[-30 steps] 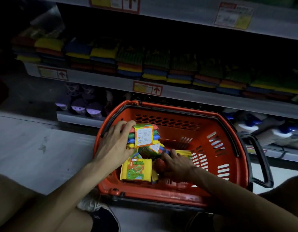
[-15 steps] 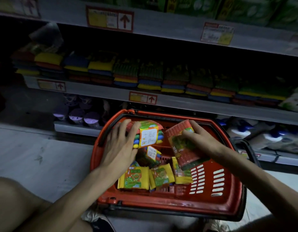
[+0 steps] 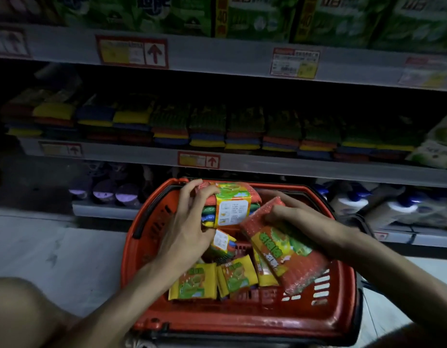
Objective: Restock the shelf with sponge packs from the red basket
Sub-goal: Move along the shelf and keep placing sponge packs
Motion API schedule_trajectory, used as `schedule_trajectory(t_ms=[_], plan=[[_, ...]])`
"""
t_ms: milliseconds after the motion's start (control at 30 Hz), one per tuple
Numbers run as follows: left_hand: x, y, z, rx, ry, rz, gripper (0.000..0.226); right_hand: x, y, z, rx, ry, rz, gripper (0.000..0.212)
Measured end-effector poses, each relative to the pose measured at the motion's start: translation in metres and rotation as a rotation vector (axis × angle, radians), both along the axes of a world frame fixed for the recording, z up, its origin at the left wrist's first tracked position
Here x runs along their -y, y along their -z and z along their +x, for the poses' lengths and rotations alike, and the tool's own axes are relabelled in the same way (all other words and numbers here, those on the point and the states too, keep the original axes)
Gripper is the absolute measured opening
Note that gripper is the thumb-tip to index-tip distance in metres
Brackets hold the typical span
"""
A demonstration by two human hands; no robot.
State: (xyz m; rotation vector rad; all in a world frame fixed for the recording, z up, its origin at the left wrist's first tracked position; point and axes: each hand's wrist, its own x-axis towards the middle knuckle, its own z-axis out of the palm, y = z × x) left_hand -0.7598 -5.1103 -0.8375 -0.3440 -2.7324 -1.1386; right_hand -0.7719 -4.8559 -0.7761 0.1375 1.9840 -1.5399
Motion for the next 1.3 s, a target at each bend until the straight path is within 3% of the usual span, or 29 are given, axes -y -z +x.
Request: schedule_trajectory(t_ms=[200,333,400,500,567,667,1000,1133,1300], plan=[[-0.004,-0.007,-0.009,0.021,0.090,0.090,0.077,0.004,0.012,0.002,-0.051,-0.027,-0.136,0.054],[-0.005,-0.023,-0.011,0.146,0.049,0.465,0.041,-0.003,0.014,-0.004,-0.147,-0.028,-0.132,0.067],[-0.003,-0.028,-0.016,0.189,-0.017,0.661,0.043,-0.005,0.015,-0.003,-0.193,-0.040,-0.129,0.071],[-0.002,-0.033,-0.024,0.291,-0.118,0.780,0.074,-0.003,0.013,0.002,-0.265,-0.054,-0.125,0.073],[-0.005,-0.033,-0.029,0.364,-0.144,0.868,0.069,-0.003,0.013,0.003,-0.287,-0.051,-0.111,0.075],[-0.007,-0.037,-0.031,0.417,-0.136,0.908,0.044,-0.003,0.012,0.003,-0.311,-0.036,-0.114,0.075],[-0.018,-0.053,-0.033,0.585,-0.132,1.000,0.043,-0.005,0.009,0.010,-0.324,-0.092,-0.076,0.072],[-0.011,-0.057,-0.037,0.494,-0.154,0.971,0.055,-0.016,0.004,0.006,-0.364,-0.103,0.160,0.059],[-0.008,-0.057,-0.038,0.440,-0.211,0.939,0.071,-0.027,-0.005,0.003,-0.269,-0.040,0.095,0.034]])
